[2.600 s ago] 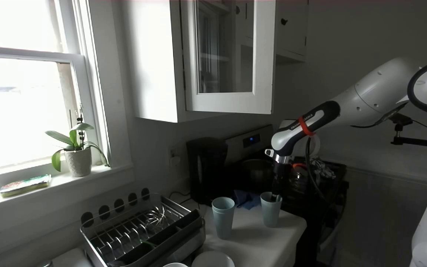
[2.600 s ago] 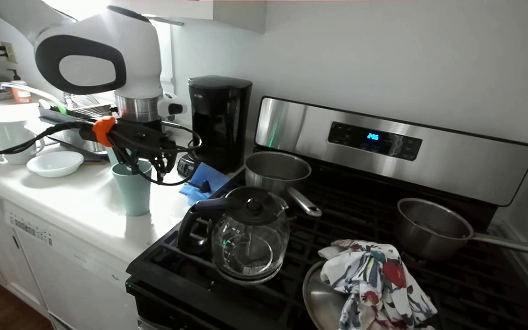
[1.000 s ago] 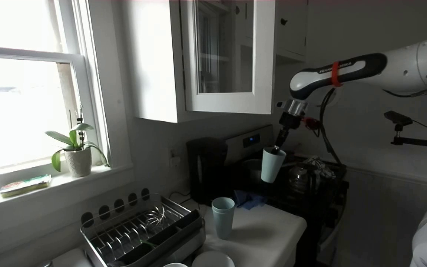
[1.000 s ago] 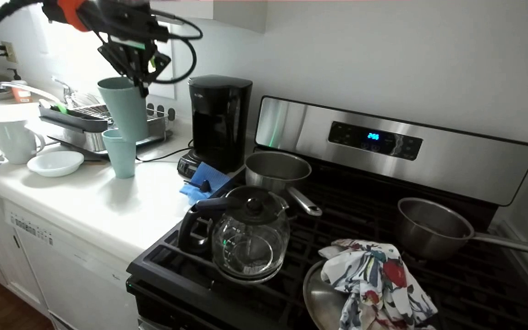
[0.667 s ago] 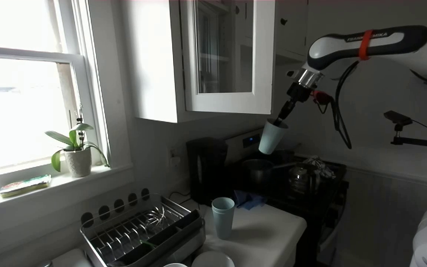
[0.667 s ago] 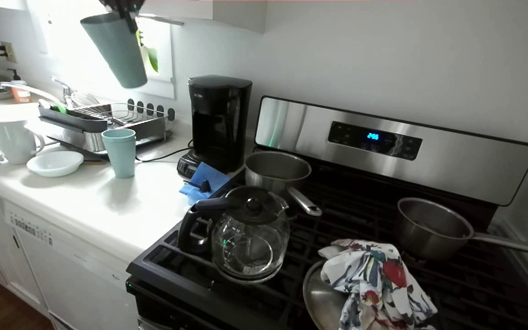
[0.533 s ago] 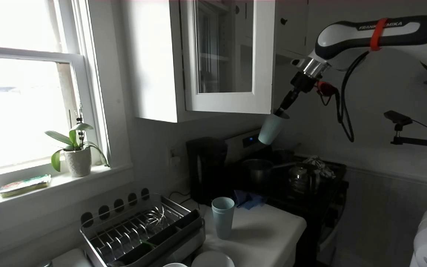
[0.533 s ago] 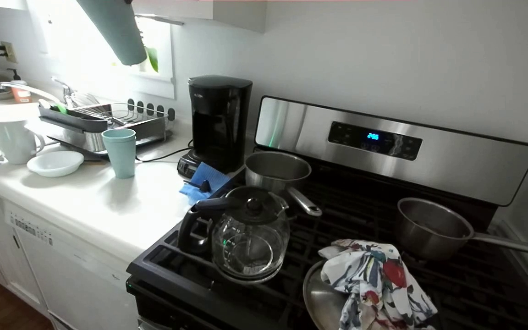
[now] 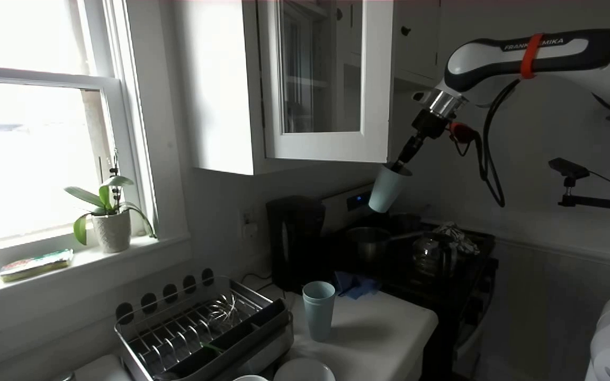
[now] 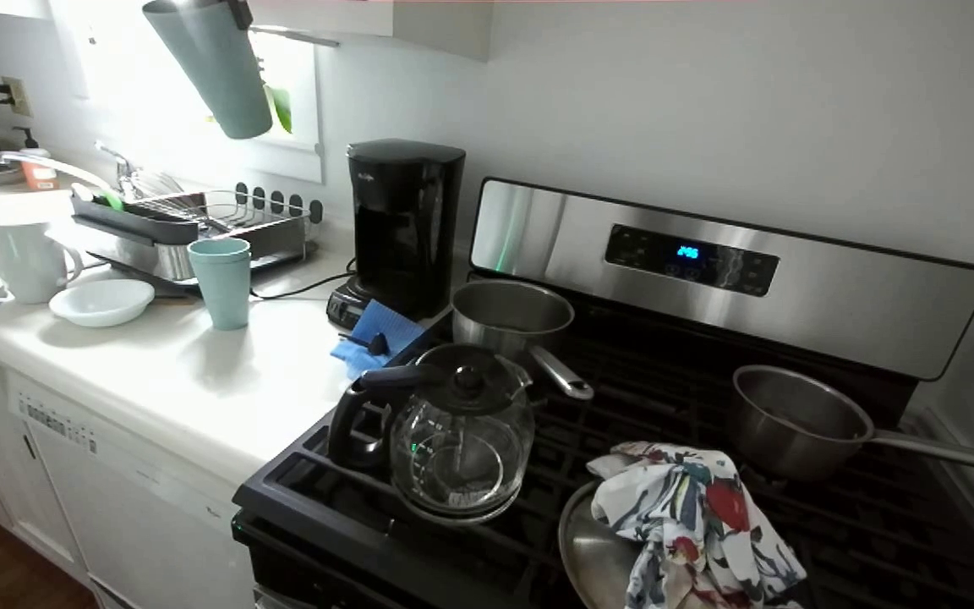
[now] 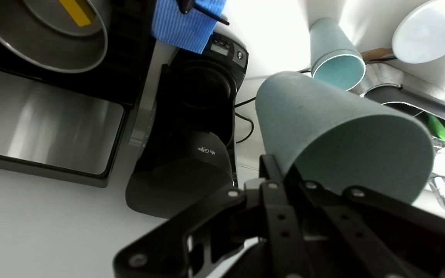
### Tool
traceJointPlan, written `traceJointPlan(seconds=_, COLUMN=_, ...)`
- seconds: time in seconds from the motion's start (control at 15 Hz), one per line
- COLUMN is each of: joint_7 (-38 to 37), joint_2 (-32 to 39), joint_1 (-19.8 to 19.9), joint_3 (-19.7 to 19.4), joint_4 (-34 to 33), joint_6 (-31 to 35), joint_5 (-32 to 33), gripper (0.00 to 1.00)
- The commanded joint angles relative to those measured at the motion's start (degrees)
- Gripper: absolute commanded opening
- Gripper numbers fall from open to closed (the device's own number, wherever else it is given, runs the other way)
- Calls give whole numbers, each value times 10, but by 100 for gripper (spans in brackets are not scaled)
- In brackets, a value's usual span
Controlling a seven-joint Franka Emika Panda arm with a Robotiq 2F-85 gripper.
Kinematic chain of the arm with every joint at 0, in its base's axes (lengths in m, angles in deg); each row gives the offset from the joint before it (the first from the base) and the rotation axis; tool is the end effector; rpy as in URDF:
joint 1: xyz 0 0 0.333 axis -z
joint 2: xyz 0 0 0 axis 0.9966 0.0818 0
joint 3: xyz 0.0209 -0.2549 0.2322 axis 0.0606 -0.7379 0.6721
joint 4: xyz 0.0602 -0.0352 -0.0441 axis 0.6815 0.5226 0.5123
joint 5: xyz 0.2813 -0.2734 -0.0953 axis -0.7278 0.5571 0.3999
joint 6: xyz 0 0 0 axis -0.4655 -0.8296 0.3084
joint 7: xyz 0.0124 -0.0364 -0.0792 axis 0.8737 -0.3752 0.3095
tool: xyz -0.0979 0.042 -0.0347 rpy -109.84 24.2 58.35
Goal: Open the glass cabinet door, pick up one blue cup and place it on the bottom shelf of the cabinet door
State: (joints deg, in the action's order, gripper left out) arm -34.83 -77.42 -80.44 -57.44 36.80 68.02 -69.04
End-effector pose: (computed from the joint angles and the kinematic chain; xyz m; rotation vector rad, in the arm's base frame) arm 0.3967 -0.1468 0.7148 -2.8454 -0.7002 -0.8531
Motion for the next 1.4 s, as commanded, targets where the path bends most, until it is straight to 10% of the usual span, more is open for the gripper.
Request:
traceJointPlan(seconds=0.0, joint_7=-5, joint_2=-1, joint_1=-14, joint_3=-10, joint_4=-2, joint_6=0, joint_5=7, gripper=1)
traceJointPlan(seconds=1.33, joint_7=-44, joint_2=132, joint_1=-58, joint_3=-31, joint_4=-295, joint_6=-58, joint_5=-108, gripper=1)
